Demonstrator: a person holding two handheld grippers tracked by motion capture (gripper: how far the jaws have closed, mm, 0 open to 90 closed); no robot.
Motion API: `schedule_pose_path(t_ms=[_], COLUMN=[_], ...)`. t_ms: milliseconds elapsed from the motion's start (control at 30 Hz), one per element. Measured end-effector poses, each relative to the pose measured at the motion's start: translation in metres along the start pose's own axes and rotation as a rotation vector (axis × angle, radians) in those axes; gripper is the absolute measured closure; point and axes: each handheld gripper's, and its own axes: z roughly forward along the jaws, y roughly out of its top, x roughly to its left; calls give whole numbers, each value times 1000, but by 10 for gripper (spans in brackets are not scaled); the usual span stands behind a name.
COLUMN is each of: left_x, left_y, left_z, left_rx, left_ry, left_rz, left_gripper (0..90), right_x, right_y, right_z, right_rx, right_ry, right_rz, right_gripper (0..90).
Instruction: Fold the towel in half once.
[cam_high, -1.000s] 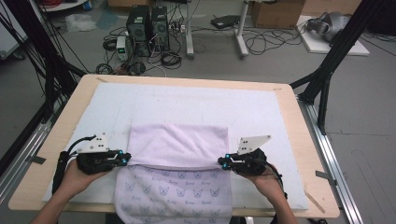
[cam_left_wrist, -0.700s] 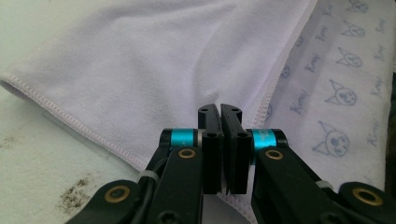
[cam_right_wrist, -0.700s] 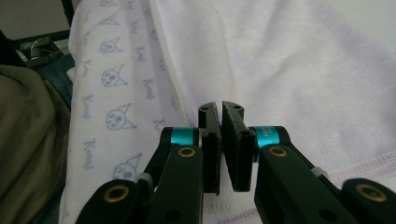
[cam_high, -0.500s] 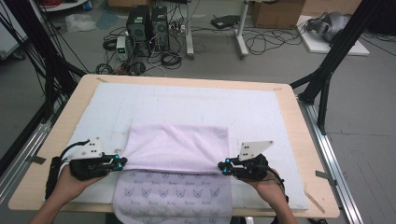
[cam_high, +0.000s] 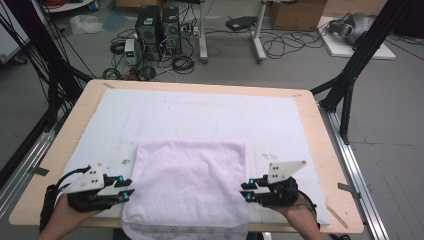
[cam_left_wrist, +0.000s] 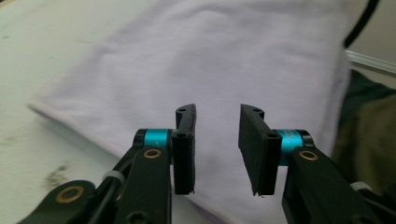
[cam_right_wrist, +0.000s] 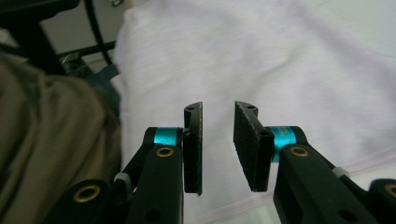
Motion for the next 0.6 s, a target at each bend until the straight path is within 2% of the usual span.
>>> schedule_pose_path(t_ms=[133, 233, 367, 433, 567, 600], left_x=[28, 48, 77, 86, 108, 114], left_y=[6, 10, 17, 18, 11, 8], left_z=[17, 27, 48, 55, 67, 70], left_rx=[0, -6, 13, 9, 20, 25], left_ry=[63, 93, 105, 114, 128, 149], left_rz=[-36, -64, -100, -110, -189, -211], left_gripper=[620, 604, 580, 565, 535, 528], right_x=[-33, -59, -86, -100, -120, -125], right_y=[7, 13, 18, 21, 25, 25], right_z=[9, 17, 25, 28, 33, 34], right_rx=[16, 33, 49, 48, 55, 53], right_ry=[-70, -120, -164, -168, -190, -193], right_rz=[35, 61, 79, 97, 111, 123], right_gripper=[669, 622, 591, 571, 520, 500])
